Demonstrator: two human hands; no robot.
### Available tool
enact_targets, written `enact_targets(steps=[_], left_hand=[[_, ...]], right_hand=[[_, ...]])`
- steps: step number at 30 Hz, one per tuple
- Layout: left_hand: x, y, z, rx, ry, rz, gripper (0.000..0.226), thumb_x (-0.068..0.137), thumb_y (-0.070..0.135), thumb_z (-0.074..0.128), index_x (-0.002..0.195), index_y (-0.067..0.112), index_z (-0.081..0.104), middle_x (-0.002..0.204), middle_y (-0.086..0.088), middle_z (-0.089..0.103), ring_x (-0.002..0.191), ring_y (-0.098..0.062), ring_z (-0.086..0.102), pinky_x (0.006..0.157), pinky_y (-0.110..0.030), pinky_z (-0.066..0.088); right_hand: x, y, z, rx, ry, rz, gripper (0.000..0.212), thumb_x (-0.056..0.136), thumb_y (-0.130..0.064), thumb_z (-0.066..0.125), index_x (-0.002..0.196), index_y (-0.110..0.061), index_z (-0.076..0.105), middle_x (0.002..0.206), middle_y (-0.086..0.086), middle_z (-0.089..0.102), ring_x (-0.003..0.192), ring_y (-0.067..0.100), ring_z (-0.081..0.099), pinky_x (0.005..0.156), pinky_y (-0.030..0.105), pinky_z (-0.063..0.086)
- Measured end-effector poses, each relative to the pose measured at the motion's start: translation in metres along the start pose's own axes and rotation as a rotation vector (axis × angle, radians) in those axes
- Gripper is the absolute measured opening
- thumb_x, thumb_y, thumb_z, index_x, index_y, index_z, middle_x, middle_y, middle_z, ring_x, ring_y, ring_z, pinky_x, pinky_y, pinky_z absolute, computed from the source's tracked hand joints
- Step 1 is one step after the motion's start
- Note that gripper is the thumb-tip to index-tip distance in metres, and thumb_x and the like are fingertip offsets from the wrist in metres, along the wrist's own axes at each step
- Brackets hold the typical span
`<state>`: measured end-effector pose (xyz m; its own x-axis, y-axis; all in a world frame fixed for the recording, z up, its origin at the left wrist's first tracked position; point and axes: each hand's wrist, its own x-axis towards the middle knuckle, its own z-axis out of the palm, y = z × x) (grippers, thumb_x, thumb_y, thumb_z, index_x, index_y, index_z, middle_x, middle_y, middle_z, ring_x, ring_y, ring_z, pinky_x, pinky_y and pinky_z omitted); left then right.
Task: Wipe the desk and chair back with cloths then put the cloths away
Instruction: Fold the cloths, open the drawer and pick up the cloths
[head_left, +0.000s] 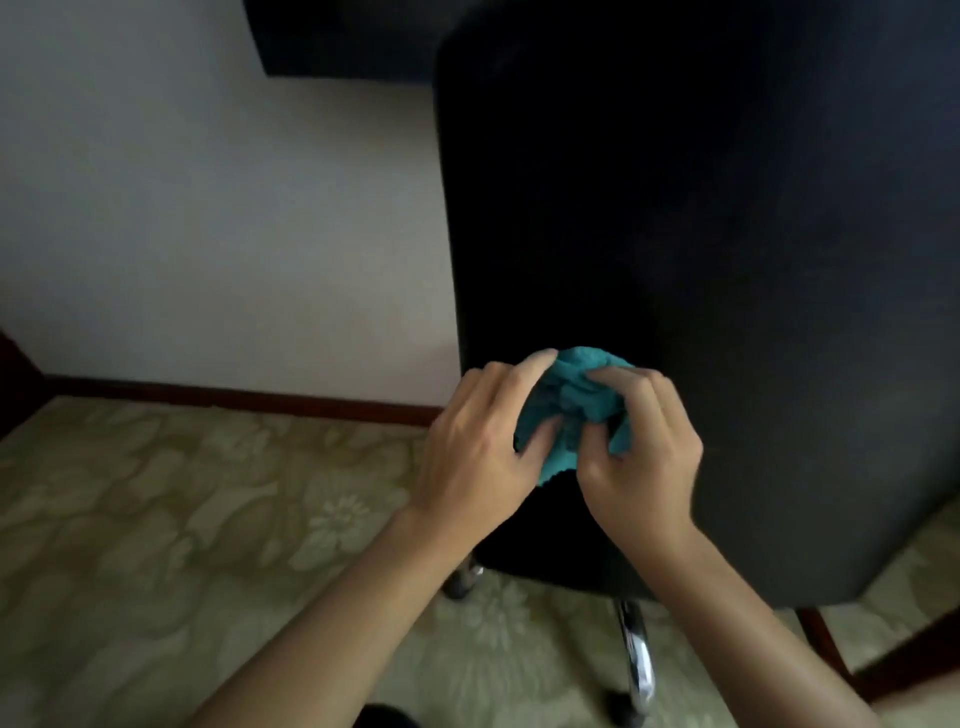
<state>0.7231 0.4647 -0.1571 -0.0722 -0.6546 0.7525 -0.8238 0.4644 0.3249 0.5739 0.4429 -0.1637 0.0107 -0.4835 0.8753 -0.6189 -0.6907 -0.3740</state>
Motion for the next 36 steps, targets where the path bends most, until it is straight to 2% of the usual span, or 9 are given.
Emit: enact_targets(steps=[4,8,13,20,22,24,28,32,36], left_hand=[[0.024,0.028,-0.027,-0.029,-0.173,-0.054,0.039,0.089,0.030,0.069,0.122,0.010,0.062,0.101,-0.001,0.062,0.089,-0.015,0.059,0.075,-0.032,0.054],[0.053,0.085,-0.057,-0.063,-0.163,-0.118,0.023,0.094,0.021,0.064,0.109,0.005,0.068,0.092,-0.002,0.062,0.081,-0.017,0.059,0.069,-0.034,0.052],[0.125,0.194,-0.088,-0.133,-0.191,-0.142,0.021,0.095,0.021,0.062,0.104,0.005,0.072,0.092,-0.004,0.064,0.082,-0.018,0.059,0.072,-0.029,0.051],[0.198,0.349,-0.078,-0.375,-0.331,-0.006,0.022,0.087,0.022,0.066,0.104,0.011,0.073,0.099,-0.002,0.058,0.089,-0.016,0.057,0.075,-0.030,0.052],[0.211,0.403,-0.060,-0.435,-0.344,-0.024,0.017,0.085,0.023,0.066,0.097,0.012,0.071,0.101,0.000,0.056,0.090,-0.015,0.056,0.073,-0.032,0.052],[0.224,0.449,-0.041,-0.474,-0.342,-0.038,0.015,0.085,0.024,0.065,0.093,0.012,0.069,0.105,0.001,0.057,0.096,-0.014,0.057,0.078,-0.033,0.052],[0.257,0.551,-0.009,-0.610,-0.406,-0.138,0.014,0.088,0.030,0.064,0.093,0.017,0.065,0.105,0.009,0.063,0.103,-0.008,0.061,0.084,-0.029,0.052],[0.282,0.617,0.014,-0.719,-0.533,-0.271,0.019,0.086,0.050,0.059,0.088,0.031,0.061,0.086,0.012,0.068,0.083,-0.006,0.066,0.073,-0.031,0.054],[0.302,0.657,0.043,-0.843,-0.596,-0.299,0.029,0.082,0.054,0.061,0.079,0.026,0.055,0.073,0.003,0.064,0.068,-0.012,0.060,0.063,-0.031,0.047]], right_hand=[[0.032,-0.022,-0.032,0.237,-0.202,0.347,0.036,0.079,0.010,0.058,0.110,-0.009,0.061,0.102,-0.005,0.065,0.093,0.005,0.063,0.080,0.015,0.050],[0.080,-0.048,-0.085,0.455,-0.361,0.601,0.040,0.083,0.004,0.056,0.113,-0.023,0.061,0.103,-0.017,0.065,0.098,0.006,0.065,0.078,0.017,0.053],[0.160,-0.064,-0.195,0.521,-0.322,0.863,0.041,0.085,-0.003,0.053,0.115,-0.030,0.061,0.105,-0.018,0.065,0.099,0.004,0.063,0.080,0.014,0.049],[0.227,-0.050,-0.382,0.645,-0.258,1.137,0.038,0.091,0.004,0.053,0.111,-0.024,0.069,0.092,-0.004,0.071,0.081,0.010,0.066,0.064,0.017,0.051],[0.238,-0.032,-0.445,0.710,-0.255,1.175,0.040,0.090,-0.005,0.062,0.123,-0.026,0.064,0.103,-0.002,0.071,0.092,0.014,0.067,0.072,0.021,0.053],[0.249,-0.015,-0.496,0.703,-0.298,1.150,0.062,0.080,-0.016,0.072,0.137,-0.033,0.054,0.114,-0.010,0.069,0.105,0.009,0.066,0.082,0.022,0.054],[0.261,0.015,-0.598,0.572,-0.373,1.017,0.087,0.074,-0.004,0.078,0.145,-0.037,0.041,0.120,-0.021,0.062,0.109,0.010,0.065,0.089,0.028,0.056],[0.275,0.049,-0.660,0.350,-0.262,0.960,0.062,0.085,0.009,0.064,0.133,-0.029,0.054,0.112,-0.005,0.064,0.100,0.009,0.066,0.086,0.030,0.057],[0.283,0.089,-0.701,0.273,-0.094,0.967,0.024,0.093,-0.005,0.062,0.104,-0.025,0.070,0.097,-0.007,0.074,0.093,0.010,0.070,0.081,0.033,0.058]])
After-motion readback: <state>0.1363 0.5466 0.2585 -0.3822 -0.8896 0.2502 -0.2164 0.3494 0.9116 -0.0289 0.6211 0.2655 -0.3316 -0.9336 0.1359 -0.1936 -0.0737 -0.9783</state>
